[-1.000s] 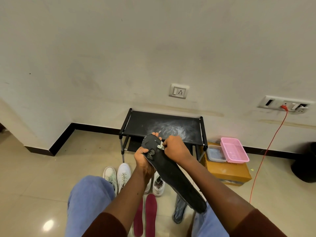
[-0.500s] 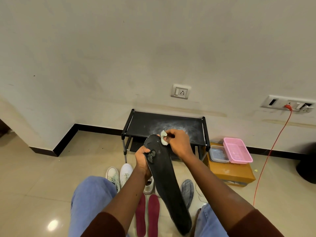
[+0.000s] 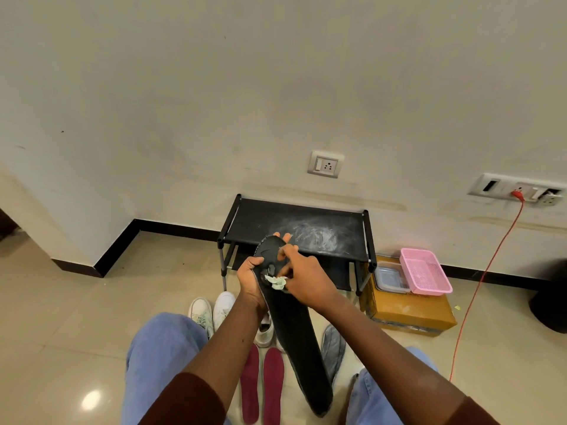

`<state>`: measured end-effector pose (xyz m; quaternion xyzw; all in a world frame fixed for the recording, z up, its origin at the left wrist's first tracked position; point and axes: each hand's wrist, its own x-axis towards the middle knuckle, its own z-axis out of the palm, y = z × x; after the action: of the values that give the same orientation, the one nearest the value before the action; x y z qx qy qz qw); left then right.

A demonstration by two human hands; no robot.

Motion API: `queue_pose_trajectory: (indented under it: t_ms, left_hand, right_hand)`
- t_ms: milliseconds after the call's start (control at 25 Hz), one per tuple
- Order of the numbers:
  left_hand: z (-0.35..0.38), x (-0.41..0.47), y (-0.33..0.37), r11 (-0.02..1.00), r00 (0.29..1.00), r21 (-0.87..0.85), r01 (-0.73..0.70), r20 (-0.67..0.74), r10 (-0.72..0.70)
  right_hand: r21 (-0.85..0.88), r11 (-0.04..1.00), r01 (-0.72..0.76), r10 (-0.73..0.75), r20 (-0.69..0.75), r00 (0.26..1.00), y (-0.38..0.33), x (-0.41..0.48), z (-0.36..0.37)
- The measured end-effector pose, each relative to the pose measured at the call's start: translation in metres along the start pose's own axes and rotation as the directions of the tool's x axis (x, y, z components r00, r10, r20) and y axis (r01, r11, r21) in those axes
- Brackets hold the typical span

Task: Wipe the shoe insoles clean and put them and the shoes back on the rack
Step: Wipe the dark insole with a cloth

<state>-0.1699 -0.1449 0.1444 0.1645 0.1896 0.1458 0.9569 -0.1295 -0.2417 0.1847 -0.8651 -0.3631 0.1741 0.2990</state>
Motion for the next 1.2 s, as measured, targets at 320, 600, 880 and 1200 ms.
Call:
queue_pose_trajectory:
  t_ms: [320, 600, 880, 1200]
  left_hand:
    - [-0.006, 0.002, -0.004, 0.984, 0.993, 0.141, 0.113, -0.049, -0.107]
    - [-0.017, 0.013, 0.001, 0.995, 0.974, 0.033, 0.091, 0.204, -0.096]
    - [-0.028, 0.023, -0.011, 0.995, 0.964, 0.007, 0.097, 0.247, -0.095]
    - [-0.025, 0.022, -0.003, 0.987, 0.969, -0.003, 0.161, 0.191, -0.157]
  right_hand:
    - [0.077, 0.996, -0.039, 0.059, -0.287, 0.956, -0.001, 0.020, 0.006]
    - [-0.190, 0.976, 0.107, -0.119, -0.056, 0.991, -0.014, 0.001, 0.012]
    - [-0.227, 0.972, 0.059, -0.025, 0.152, 0.988, -0.015, 0.000, -0.006]
    - [-0.202, 0.978, 0.054, -0.083, -0.136, 0.987, -0.017, 0.008, 0.005]
